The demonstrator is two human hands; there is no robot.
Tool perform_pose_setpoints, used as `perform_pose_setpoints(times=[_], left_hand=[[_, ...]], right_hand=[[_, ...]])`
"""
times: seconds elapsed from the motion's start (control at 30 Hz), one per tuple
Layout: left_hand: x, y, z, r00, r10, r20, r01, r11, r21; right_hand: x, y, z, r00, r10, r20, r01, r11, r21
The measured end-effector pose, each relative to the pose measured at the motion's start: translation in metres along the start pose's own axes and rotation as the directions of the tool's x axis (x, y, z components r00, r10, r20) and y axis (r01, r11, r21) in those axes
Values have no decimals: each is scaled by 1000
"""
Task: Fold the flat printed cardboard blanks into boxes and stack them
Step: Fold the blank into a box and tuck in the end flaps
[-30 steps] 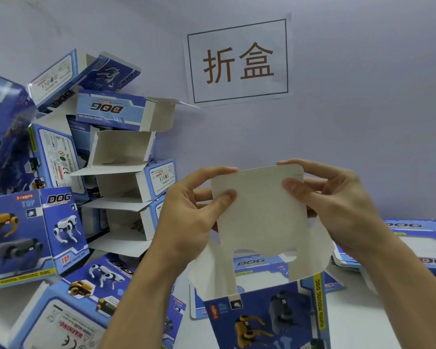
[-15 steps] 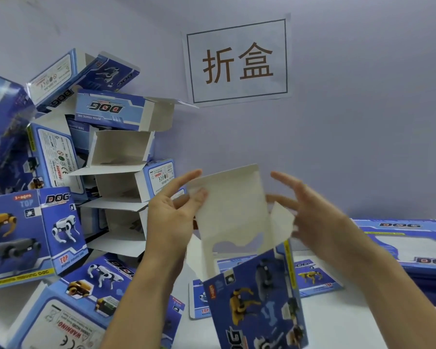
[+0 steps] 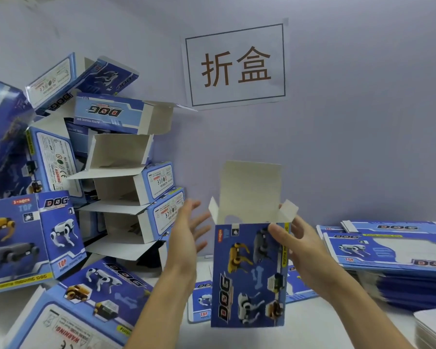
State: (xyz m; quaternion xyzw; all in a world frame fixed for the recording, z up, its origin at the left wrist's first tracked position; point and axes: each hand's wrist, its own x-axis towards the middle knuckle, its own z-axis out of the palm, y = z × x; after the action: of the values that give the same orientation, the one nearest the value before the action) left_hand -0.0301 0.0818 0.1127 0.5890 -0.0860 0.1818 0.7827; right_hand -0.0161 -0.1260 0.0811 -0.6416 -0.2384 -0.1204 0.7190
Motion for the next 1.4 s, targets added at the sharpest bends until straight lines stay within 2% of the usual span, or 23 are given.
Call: perform_pose_setpoints(times=[0.1, 0.27, 0.43, 0.6, 0.8, 0.9, 0.97, 1.1, 1.23, 1.4], left_hand=[[-13, -15, 18, 987, -81, 137, 88, 995, -43], [-15, -33, 25, 999, -45, 27, 49, 985, -167], [-9, -33, 18, 997, -72, -18, 68, 983, -168], [-14, -37, 26, 996, 20, -83, -29, 994, -105], [-3, -30, 13, 978, 45, -203, -51, 998, -22], [-2, -30, 16, 986, 0, -169, -13, 997, -75], [-4, -31, 20, 990, -19, -140, 7, 996, -89], [-8, -35, 19, 999, -10, 39, 14, 996, -88], [-16, -45, 23, 978, -27, 209, 23, 1000, 19], [-21, -51, 27, 995, 65, 72, -65, 998, 1]], right_hand=[[2, 4, 9, 999, -10, -48, 13, 998, 67], [-4, 10, 31, 1000, 25, 0, -25, 987, 157], [-4, 11, 47, 998, -58, -11, 58, 997, 58], [-4, 6, 44, 987, -127, -94, 126, 992, -16], [-8, 7, 37, 997, -13, 79, 24, 990, -137], [-12, 12, 30, 993, 62, 104, -34, 966, -254], [-13, 17, 28, 996, 75, 48, -59, 959, -277], [-11, 20, 18, 997, 38, -62, -50, 978, -204], [-8, 16, 7, 987, 28, -161, -40, 996, -74], [-6, 15, 12, 992, 26, -122, -32, 999, -43]])
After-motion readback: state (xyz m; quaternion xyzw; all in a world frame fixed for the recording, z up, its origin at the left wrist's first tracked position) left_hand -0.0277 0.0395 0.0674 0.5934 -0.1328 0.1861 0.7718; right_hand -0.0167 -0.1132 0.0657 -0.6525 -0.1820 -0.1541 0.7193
